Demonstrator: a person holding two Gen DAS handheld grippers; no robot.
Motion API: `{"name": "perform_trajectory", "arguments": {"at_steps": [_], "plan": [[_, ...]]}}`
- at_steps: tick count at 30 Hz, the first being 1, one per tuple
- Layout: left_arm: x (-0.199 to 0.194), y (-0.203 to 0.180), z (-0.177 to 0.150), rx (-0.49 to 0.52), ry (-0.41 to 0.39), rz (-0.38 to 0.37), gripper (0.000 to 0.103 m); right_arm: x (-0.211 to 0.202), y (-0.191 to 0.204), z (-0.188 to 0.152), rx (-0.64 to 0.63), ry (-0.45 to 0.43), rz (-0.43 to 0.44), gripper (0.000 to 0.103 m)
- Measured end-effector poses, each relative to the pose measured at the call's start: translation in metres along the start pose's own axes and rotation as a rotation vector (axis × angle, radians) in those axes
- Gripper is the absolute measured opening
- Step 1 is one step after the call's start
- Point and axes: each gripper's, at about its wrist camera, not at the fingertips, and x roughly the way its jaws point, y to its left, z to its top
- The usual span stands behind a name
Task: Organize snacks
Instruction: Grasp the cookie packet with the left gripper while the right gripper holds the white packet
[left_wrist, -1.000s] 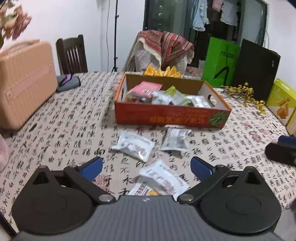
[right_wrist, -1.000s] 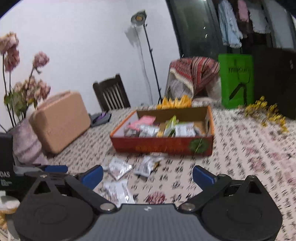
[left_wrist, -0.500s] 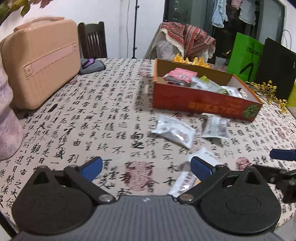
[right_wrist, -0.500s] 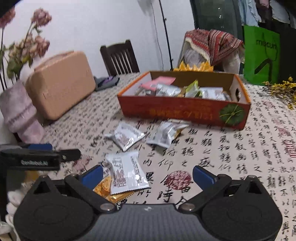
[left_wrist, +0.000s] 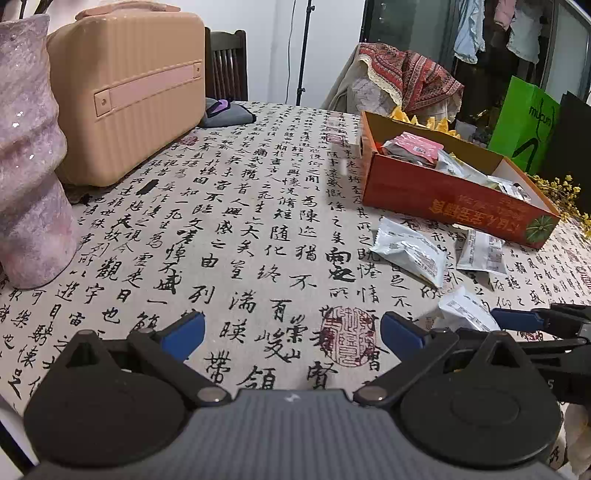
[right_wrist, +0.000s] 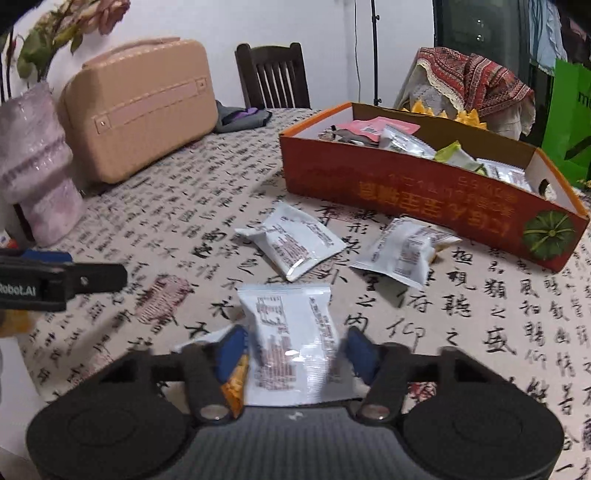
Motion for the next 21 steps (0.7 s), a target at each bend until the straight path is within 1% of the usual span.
{"name": "perform_trajectory", "arguments": {"at_steps": [1,4,7,11,13,17,21], "plan": [[0.0,-0.001,0.0,0.002,0.0,-0.004,0.103,-0.002,-0.001,-0.001,0.002,-0.007,0.003,0.045],[0.0,-0.01,-0.001,0.015,0.0,-0.018,0.103,-0.014,-0.007,-0.003,0.018,-0.052,-0.003,0.041],[0.0,-0.024,-0.002,0.039,0.003,-0.051,0.103,-0.034,-0.02,-0.005,0.06,-0.115,0.002,0.041],[0.002,-0.052,-0.008,0.092,0.013,-0.112,0.103,-0.058,-0.041,-0.014,0.103,-0.169,-0.035,0.041],[0.005,-0.068,-0.012,0.123,0.02,-0.141,0.103,-0.067,-0.051,-0.019,0.123,-0.181,-0.052,0.041],[0.011,-0.097,-0.025,0.205,0.035,-0.173,0.103,-0.081,-0.068,-0.032,0.16,-0.2,-0.075,0.041],[0.018,-0.119,-0.038,0.273,0.057,-0.172,0.103,-0.091,-0.08,-0.044,0.182,-0.216,-0.082,0.041]]}}
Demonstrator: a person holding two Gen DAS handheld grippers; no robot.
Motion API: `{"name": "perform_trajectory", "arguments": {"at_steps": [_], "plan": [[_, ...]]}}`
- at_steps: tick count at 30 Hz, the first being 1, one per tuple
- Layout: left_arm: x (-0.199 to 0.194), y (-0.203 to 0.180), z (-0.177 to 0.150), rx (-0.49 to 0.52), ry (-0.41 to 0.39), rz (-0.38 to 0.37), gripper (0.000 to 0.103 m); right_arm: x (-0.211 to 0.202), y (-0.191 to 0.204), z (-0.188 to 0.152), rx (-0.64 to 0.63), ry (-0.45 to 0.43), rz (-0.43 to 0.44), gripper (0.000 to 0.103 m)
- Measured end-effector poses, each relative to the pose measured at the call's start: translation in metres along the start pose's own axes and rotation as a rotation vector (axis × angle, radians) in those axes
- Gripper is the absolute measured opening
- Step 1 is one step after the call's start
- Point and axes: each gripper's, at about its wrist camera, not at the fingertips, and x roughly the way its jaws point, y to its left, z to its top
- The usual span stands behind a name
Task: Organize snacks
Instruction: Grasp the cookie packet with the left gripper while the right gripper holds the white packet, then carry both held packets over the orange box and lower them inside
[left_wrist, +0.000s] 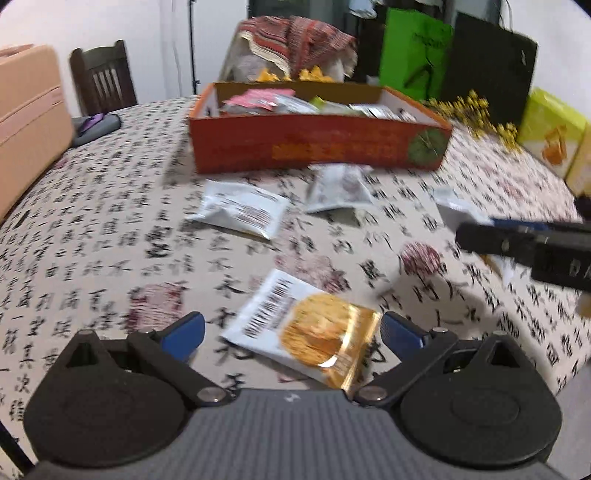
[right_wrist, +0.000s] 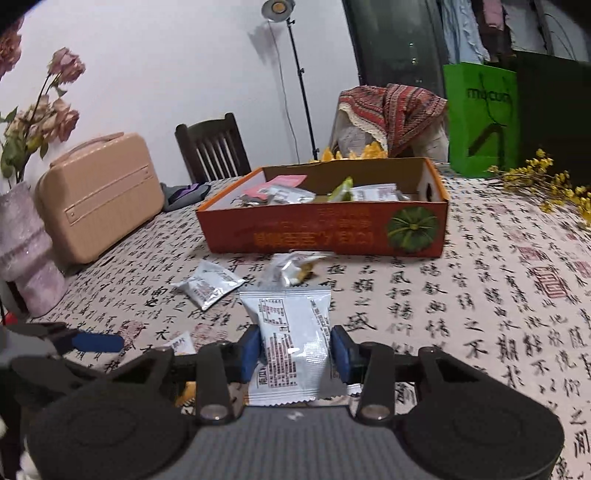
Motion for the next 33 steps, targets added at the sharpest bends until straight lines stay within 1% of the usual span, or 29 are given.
{"name": "perform_trajectory", "arguments": {"at_steps": [2,8,9,10,13,16,19,22,28,33], "plan": [[0.009,-0.004,-0.002,-0.001,0.025,0.027,0.103,-0.003,-0.004,-0.002,0.006,-0.003,0.003,0.041],[0.013,-0.004,-0.008,-0.008,-0.027,0.033,0.103,-0.006,-0.008,-0.008,0.015,-0.005,0.02,0.041],[0.012,-0.005,-0.009,-0.007,-0.032,0.033,0.1,-0.006,-0.008,-0.009,0.016,-0.004,0.021,0.041],[0.011,-0.005,-0.009,-0.007,-0.039,0.03,0.094,-0.006,-0.009,-0.01,0.018,-0.003,0.024,0.041],[0.009,-0.006,-0.008,-0.007,-0.05,0.028,0.084,-0.005,-0.01,-0.012,0.024,0.001,0.031,0.041],[0.005,-0.007,-0.009,-0.007,-0.057,0.017,0.077,-0.004,-0.01,-0.014,0.027,0.003,0.037,0.041],[0.001,-0.004,-0.007,-0.031,-0.061,-0.007,0.073,-0.005,-0.012,-0.014,0.03,0.0,0.038,0.041],[-0.003,-0.003,-0.003,-0.033,-0.08,-0.003,0.069,-0.005,-0.013,-0.013,0.032,-0.006,0.036,0.041],[-0.013,-0.003,0.012,-0.035,-0.135,-0.009,0.068,-0.008,-0.015,-0.004,0.029,-0.04,0.033,0.041],[-0.021,-0.004,0.037,-0.042,-0.195,-0.005,0.068,-0.009,-0.018,0.014,0.027,-0.085,0.032,0.041]]}}
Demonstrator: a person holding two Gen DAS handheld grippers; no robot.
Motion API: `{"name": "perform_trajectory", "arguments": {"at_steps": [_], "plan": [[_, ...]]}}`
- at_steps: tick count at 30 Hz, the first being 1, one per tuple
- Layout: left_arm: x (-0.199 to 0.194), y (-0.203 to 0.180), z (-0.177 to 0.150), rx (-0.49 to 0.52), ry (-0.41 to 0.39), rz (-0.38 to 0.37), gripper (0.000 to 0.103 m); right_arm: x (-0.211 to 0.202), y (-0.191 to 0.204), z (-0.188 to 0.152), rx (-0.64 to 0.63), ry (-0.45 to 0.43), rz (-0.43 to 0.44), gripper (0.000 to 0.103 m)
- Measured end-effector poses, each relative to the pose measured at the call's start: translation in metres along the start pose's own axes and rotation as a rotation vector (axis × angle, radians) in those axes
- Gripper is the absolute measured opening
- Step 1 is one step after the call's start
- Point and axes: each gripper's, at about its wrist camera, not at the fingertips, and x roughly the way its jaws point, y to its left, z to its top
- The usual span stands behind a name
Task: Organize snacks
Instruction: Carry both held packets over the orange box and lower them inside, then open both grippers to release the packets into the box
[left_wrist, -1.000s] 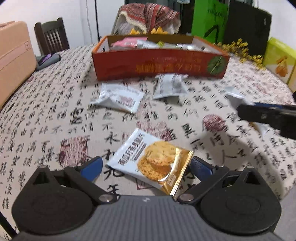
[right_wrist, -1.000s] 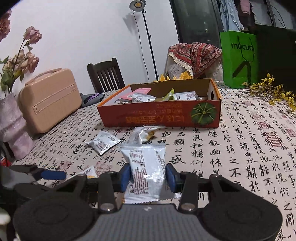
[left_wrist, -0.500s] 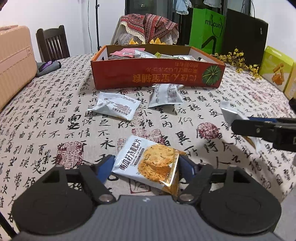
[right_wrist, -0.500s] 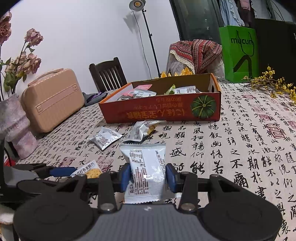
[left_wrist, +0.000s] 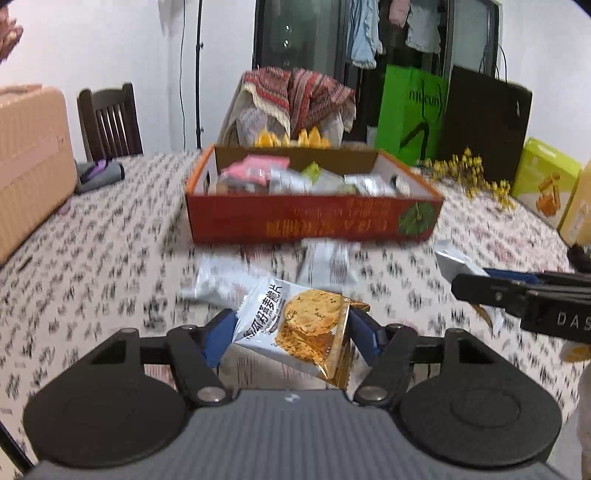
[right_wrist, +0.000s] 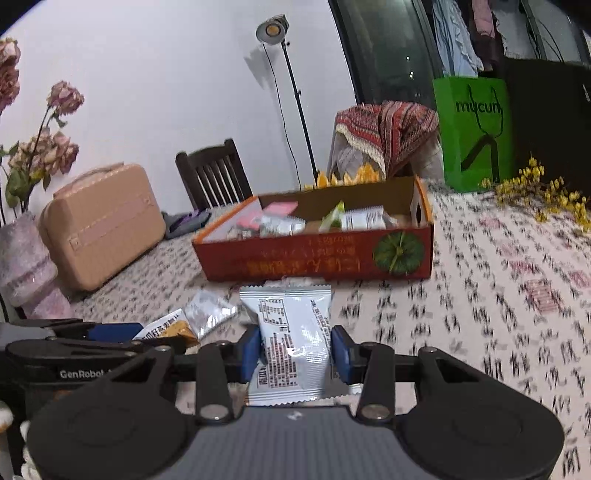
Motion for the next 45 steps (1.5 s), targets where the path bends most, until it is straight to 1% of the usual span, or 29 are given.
{"name": "perform_trajectory", "arguments": {"at_steps": [3,5,7,11,14,20,22,24,26,30,32,35,36,37,38,39,40,42,44,45], "plan": [[0.002,-0.002,0.021,-0.007,-0.042,0.006,0.068,0.002,-0.001,0.016,0.0,-0.037,0.008,0.041],[0.003,-0.002,0.035,-0.019,-0.079,-0.003,0.068,0.005,-0.002,0.029,0.004,-0.06,0.008,0.041],[0.007,0.001,0.053,-0.046,-0.115,-0.018,0.068,0.01,-0.001,0.042,0.002,-0.082,-0.009,0.041],[0.019,0.002,0.084,-0.074,-0.15,-0.024,0.069,0.021,-0.004,0.069,0.019,-0.144,-0.044,0.041],[0.034,0.004,0.107,-0.085,-0.164,-0.006,0.069,0.033,-0.007,0.089,0.027,-0.186,-0.086,0.041],[0.073,0.005,0.137,-0.125,-0.157,0.026,0.069,0.073,-0.015,0.12,0.033,-0.207,-0.151,0.041],[0.091,0.004,0.143,-0.128,-0.141,0.058,0.069,0.088,-0.02,0.124,0.034,-0.219,-0.18,0.041],[0.11,0.008,0.147,-0.148,-0.122,0.071,0.069,0.101,-0.026,0.124,0.034,-0.24,-0.206,0.041],[0.128,0.012,0.148,-0.17,-0.118,0.093,0.069,0.117,-0.034,0.121,0.034,-0.243,-0.235,0.041],[0.151,0.017,0.141,-0.173,-0.16,0.147,0.069,0.137,-0.047,0.111,0.031,-0.207,-0.241,0.041],[0.159,0.018,0.139,-0.157,-0.159,0.156,0.069,0.144,-0.049,0.107,0.022,-0.191,-0.249,0.041],[0.162,0.021,0.134,-0.158,-0.168,0.163,0.075,0.152,-0.049,0.105,0.016,-0.156,-0.233,0.043],[0.161,0.023,0.133,-0.165,-0.171,0.166,0.079,0.154,-0.048,0.104,0.008,-0.145,-0.232,0.045],[0.16,0.025,0.133,-0.177,-0.173,0.161,0.086,0.155,-0.047,0.103,0.003,-0.138,-0.236,0.047],[0.157,0.027,0.133,-0.191,-0.181,0.151,0.088,0.155,-0.046,0.102,0.0,-0.136,-0.239,0.052],[0.154,0.03,0.132,-0.211,-0.191,0.134,0.094,0.154,-0.047,0.102,0.005,-0.137,-0.236,0.064],[0.15,0.032,0.133,-0.229,-0.198,0.124,0.103,0.152,-0.048,0.101,0.018,-0.145,-0.231,0.077],[0.141,0.035,0.134,-0.26,-0.215,0.14,0.103,0.147,-0.051,0.101,0.041,-0.163,-0.212,0.092],[0.131,0.038,0.137,-0.272,-0.214,0.143,0.103,0.142,-0.054,0.101,0.059,-0.179,-0.188,0.095],[0.126,0.039,0.138,-0.279,-0.213,0.143,0.103,0.139,-0.054,0.101,0.062,-0.183,-0.182,0.098]]}}
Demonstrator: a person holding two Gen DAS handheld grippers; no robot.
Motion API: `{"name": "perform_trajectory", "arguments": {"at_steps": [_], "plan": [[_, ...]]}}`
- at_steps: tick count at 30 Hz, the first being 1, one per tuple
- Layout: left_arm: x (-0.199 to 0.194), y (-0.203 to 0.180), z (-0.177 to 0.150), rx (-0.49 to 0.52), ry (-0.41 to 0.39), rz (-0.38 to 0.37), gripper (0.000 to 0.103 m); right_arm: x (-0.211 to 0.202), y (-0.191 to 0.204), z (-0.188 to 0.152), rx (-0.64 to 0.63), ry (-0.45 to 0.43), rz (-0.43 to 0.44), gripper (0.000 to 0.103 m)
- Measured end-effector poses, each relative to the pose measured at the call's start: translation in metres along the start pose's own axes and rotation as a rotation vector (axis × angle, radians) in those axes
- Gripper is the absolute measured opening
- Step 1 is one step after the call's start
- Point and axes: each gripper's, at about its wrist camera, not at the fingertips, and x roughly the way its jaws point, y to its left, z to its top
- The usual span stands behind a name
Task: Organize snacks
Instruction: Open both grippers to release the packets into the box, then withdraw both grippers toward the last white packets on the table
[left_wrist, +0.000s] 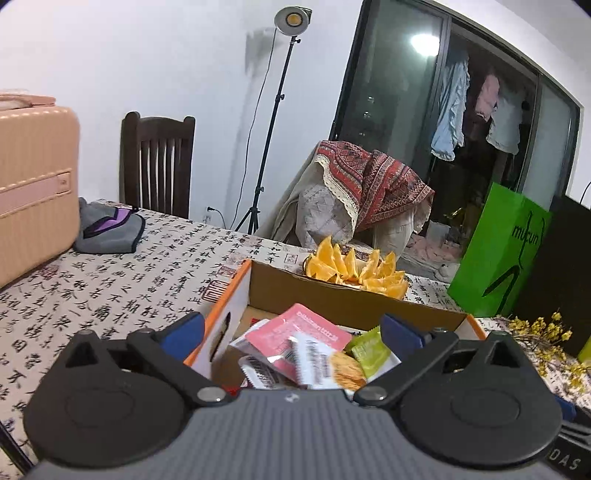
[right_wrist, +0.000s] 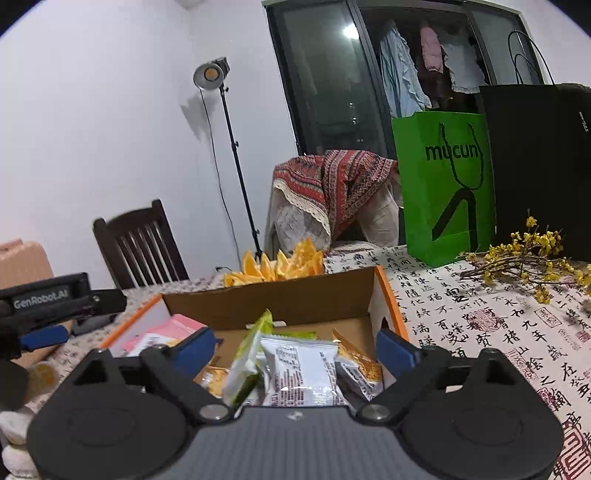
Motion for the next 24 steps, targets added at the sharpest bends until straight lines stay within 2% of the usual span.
{"name": "perform_trajectory", "arguments": {"at_steps": [1,8,17,24], "plan": [[-0.006,0.002,0.002,-0.006,0.001,0.003,0.103,-0.002,0.0,0.0,0.001,0.0,0.001,0.103],[-0.042,0.02,0.003,0.029,0.044,0.024,0.103,-0.013,0.011,0.004,-0.054,-0.005,0.002,0.103],[-0.069,0.064,-0.028,0.108,0.125,0.052,0.103,-0.04,0.04,0.002,-0.145,0.031,0.023,0.103],[-0.086,0.11,-0.056,0.13,0.127,0.074,0.103,-0.062,0.056,-0.012,-0.186,0.097,0.09,0.103]]}}
